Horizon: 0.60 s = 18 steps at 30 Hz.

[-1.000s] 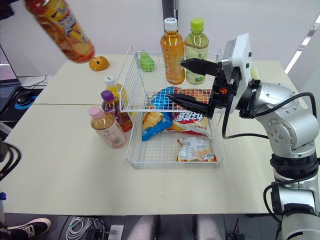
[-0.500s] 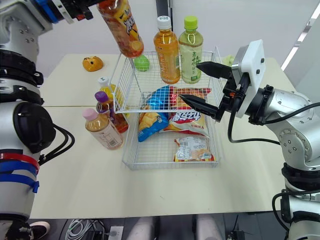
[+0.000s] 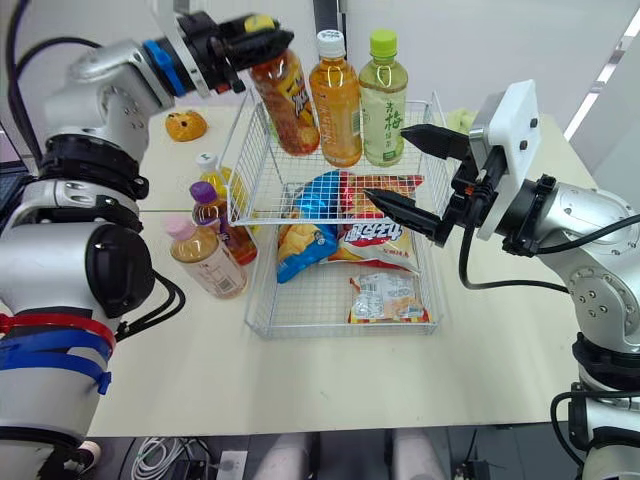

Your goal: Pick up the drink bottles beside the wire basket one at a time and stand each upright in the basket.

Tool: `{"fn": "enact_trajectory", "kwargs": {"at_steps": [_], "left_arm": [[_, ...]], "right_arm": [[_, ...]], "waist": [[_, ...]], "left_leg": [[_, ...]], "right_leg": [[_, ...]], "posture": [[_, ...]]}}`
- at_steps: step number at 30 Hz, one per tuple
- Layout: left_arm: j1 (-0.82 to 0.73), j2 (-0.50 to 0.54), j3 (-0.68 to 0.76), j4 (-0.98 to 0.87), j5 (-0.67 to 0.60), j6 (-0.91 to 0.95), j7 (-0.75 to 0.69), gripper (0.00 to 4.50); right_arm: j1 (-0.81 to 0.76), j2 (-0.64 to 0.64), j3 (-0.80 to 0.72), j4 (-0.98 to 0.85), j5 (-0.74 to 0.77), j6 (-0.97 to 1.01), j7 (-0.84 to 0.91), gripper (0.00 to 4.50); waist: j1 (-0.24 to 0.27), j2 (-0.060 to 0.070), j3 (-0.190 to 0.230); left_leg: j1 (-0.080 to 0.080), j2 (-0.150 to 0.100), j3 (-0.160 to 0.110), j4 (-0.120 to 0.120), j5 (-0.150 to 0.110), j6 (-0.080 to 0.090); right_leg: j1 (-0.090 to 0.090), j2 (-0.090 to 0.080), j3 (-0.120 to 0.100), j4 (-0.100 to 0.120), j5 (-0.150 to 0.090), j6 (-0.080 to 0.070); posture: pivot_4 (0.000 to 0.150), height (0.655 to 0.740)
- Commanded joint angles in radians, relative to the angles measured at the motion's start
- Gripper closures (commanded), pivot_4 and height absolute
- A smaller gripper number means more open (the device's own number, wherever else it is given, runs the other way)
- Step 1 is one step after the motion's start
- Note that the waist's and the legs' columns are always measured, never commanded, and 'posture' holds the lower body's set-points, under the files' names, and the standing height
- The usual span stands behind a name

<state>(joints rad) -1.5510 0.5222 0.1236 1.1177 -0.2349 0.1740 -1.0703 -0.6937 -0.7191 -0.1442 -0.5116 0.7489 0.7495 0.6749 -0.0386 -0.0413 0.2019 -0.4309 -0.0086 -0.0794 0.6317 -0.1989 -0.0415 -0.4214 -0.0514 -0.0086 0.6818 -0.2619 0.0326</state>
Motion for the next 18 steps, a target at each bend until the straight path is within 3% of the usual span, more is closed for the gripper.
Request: {"fn": "enact_trajectory", "kwargs": {"at_steps": [1, 18], "left_arm": [[-0.034, 0.007, 0.025, -0.021, -0.003, -0.048, 0.009, 3.13], [-0.039, -0.01, 0.035, 0.021, 0.003, -0.058, -0.005, 3.13]], "right_arm": [[-0.014, -0.015, -0.039, -0.037, 0.022, -0.007, -0.009, 0.0], [-0.02, -0.027, -0.032, -0.027, 0.03, -0.01, -0.015, 0.0]], "waist": [[0.001, 0.0, 0.0], [0.005, 0.0, 0.0]], "left_leg": [[0.0, 0.0, 0.0, 0.0, 0.0, 0.0], [0.0, -0.001, 0.0, 0.002, 0.0, 0.0]], "right_leg": [[0.0, 0.0, 0.0, 0.0, 0.0, 0.0], [0.001, 0.0, 0.0, 0.001, 0.0, 0.0]], "posture": [[0.15, 0.74], [0.15, 0.74]]}}
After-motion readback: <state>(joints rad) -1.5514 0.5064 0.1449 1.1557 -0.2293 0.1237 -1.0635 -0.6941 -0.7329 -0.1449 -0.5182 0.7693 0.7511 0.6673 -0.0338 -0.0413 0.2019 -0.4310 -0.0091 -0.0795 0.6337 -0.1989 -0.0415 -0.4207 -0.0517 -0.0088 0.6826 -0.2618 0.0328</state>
